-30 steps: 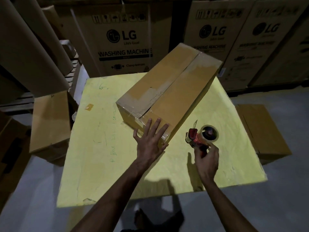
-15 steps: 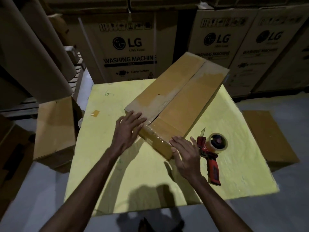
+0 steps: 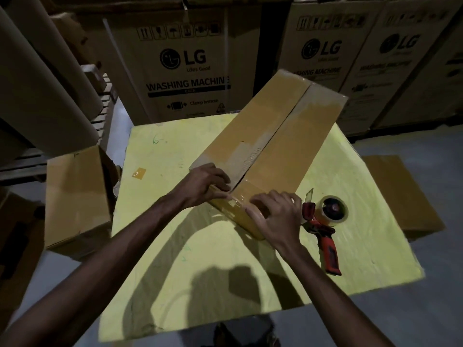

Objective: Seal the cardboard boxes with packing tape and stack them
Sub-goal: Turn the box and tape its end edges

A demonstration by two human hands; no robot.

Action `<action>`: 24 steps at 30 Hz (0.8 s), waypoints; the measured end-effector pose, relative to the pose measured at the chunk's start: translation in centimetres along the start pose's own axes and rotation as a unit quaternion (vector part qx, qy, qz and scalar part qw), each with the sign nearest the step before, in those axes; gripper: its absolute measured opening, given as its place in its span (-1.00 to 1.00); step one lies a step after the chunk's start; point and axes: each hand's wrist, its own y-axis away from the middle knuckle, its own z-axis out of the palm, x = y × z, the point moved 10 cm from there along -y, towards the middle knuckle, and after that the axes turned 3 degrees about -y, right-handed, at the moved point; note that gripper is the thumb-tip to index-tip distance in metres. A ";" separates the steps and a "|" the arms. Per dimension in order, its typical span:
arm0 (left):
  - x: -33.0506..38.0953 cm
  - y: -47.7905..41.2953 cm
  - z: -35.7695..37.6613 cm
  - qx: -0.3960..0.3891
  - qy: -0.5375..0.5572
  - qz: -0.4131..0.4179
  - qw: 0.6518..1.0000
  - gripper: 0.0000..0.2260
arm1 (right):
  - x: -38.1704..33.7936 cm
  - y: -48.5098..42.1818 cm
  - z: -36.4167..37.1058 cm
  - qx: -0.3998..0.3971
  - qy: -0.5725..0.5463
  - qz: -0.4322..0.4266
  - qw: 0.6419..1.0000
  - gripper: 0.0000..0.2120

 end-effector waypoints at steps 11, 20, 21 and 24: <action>1.7 -0.3 1.5 -0.061 -0.007 0.096 0.993 -0.88 | -3.5 -3.1 4.0 -0.095 -0.002 -0.052 0.994 -0.79; 2.3 -1.0 1.3 -0.088 -0.121 0.111 0.983 -0.88 | -2.2 -2.8 2.6 -0.119 0.023 0.031 0.992 -0.79; 1.8 -1.0 1.0 -0.085 -0.113 0.098 0.985 -0.86 | -1.8 -2.4 1.9 -0.104 0.041 0.028 0.993 -0.78; -0.3 -1.3 -0.3 -0.078 -0.118 0.062 0.988 -0.87 | -0.5 -0.8 0.1 -0.066 0.059 0.033 0.996 -0.77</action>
